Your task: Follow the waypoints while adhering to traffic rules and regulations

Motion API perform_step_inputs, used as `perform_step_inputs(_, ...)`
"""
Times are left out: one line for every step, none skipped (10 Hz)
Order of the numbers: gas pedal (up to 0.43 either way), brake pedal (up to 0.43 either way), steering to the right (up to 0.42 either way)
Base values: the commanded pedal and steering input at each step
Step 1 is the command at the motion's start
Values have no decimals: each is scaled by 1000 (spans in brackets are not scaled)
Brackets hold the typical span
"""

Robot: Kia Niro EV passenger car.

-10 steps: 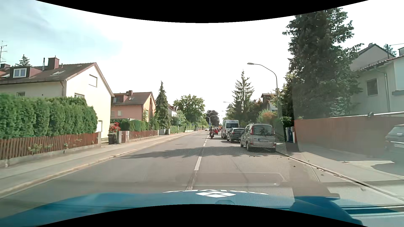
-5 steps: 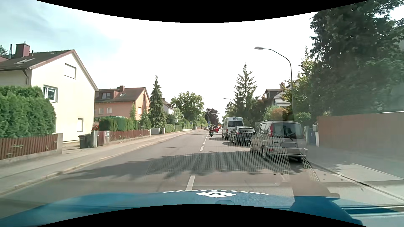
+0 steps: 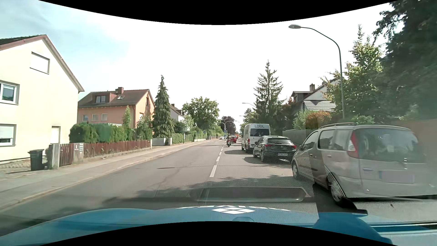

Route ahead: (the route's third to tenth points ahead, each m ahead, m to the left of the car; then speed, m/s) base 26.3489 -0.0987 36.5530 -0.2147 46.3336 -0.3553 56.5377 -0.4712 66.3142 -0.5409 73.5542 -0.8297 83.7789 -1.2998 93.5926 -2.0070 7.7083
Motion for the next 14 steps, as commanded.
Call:
perform_step_inputs(47, 0, 3)
perform_step_inputs(39, 0, 3)
perform_step_inputs(0, 0, 3)
perform_step_inputs(0, 0, 2)
perform_step_inputs(0, 0, 0)
perform_step_inputs(0, 0, 0)
perform_step_inputs(0, 0, -3)
perform_step_inputs(0, 0, -5)
perform_step_inputs(0, 0, -5)
perform_step_inputs(0, 0, -6)
perform_step_inputs(0, 0, -7)
perform_step_inputs(0, 0, -8)
perform_step_inputs(0, 0, -8)
perform_step_inputs(0, 0, -8)
